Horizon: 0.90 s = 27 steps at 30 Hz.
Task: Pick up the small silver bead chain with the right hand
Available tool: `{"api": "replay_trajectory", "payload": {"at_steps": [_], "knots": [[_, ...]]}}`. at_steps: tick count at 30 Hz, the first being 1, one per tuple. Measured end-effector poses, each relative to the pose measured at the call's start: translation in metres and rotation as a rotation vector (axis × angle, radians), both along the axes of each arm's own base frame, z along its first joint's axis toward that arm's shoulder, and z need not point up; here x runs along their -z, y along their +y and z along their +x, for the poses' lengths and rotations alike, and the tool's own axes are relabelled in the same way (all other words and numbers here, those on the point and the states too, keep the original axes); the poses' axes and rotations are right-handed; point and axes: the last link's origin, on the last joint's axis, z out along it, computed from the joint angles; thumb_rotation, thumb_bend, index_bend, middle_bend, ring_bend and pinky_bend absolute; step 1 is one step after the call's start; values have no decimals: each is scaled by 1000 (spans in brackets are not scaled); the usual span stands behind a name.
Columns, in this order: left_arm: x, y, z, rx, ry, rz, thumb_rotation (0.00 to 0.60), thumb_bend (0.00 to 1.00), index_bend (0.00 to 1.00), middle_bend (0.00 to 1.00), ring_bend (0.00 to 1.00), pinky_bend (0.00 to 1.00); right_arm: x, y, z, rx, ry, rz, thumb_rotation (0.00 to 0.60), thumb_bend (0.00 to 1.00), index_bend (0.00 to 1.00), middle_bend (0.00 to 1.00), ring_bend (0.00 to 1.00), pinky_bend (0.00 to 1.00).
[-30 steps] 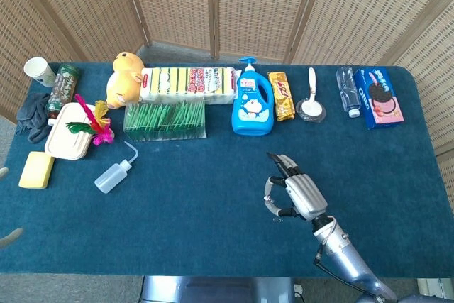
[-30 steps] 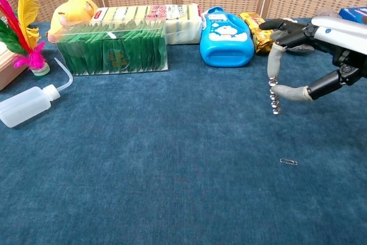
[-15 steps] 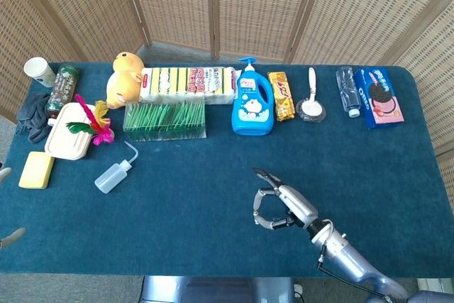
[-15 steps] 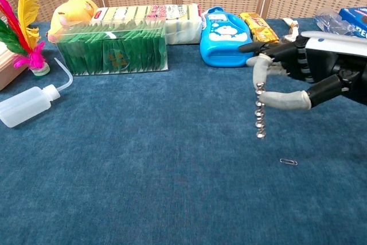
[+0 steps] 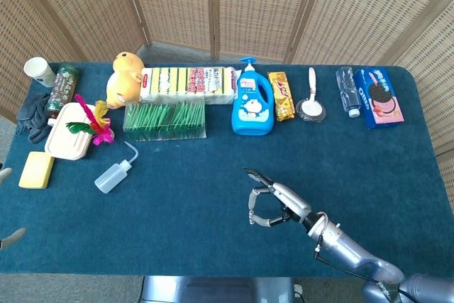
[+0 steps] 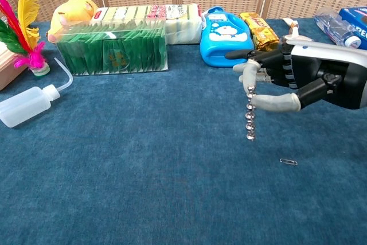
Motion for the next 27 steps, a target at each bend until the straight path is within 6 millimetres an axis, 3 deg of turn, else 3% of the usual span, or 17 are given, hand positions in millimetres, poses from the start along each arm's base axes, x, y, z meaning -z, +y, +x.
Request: {"api": "replay_trajectory", "payload": {"at_steps": [27], "knots": [[10, -1, 5, 0, 4, -26, 600, 50, 0, 0, 0, 0, 10, -9, -46, 60, 3, 5, 600, 527, 706, 0, 0, 0]]}}
